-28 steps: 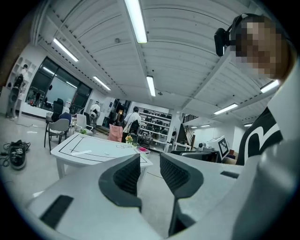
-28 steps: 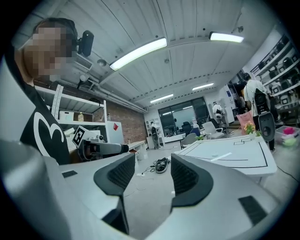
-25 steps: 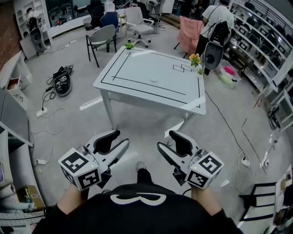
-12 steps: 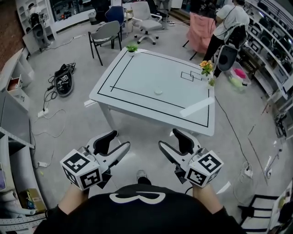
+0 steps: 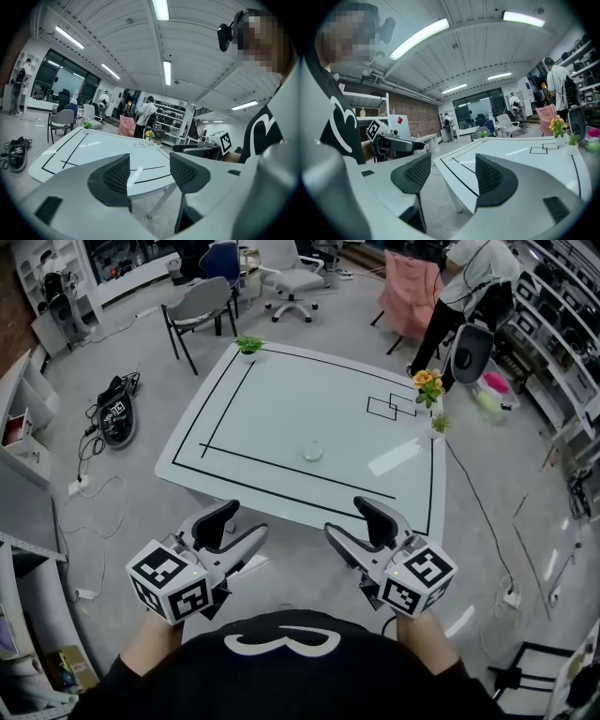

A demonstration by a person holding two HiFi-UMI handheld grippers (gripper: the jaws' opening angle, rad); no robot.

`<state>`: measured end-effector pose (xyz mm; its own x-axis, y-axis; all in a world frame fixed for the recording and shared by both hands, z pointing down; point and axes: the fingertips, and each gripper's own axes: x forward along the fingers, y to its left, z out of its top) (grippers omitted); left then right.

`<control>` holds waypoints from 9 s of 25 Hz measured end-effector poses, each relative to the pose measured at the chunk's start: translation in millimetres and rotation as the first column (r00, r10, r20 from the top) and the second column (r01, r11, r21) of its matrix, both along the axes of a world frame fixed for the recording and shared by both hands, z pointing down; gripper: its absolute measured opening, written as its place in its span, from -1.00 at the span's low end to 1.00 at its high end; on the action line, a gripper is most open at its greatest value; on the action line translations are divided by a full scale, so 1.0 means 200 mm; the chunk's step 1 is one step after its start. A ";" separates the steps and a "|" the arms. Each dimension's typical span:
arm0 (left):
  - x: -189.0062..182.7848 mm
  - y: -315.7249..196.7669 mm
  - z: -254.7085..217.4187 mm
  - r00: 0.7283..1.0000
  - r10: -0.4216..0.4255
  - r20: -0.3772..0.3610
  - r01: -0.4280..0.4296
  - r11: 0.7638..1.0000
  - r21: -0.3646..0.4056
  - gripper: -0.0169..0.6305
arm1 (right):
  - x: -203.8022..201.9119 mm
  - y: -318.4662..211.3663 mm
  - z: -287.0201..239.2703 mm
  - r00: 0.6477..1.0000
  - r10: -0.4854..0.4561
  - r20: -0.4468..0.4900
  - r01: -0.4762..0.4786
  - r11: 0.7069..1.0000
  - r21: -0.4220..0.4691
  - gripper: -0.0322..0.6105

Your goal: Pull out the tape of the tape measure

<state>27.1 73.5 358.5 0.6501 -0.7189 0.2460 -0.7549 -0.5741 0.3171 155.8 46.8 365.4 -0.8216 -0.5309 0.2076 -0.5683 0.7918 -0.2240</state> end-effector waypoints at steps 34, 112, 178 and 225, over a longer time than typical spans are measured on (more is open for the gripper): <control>-0.44 -1.07 0.37 0.958 0.287 0.019 -0.281 0.947 -0.155 -0.18 | -0.36 -0.92 0.55 0.935 0.261 -0.241 -0.307 0.936 -0.175 -0.05; -0.55 -1.17 0.27 0.780 0.626 -0.010 -0.626 0.779 -0.045 -0.18 | -0.81 -0.94 0.12 0.961 -0.149 -0.233 0.158 0.987 0.022 -0.23; -0.40 -1.26 0.33 0.831 0.532 0.161 -0.543 0.839 0.030 -0.91 | -0.91 -1.01 0.32 0.977 -0.002 -0.211 -0.024 0.992 -0.123 -0.23; -0.74 -1.58 0.46 0.967 0.200 0.159 -0.191 0.979 -0.074 -0.91 | -0.60 -1.12 0.38 0.961 0.137 -0.241 -0.175 0.974 -0.141 -0.24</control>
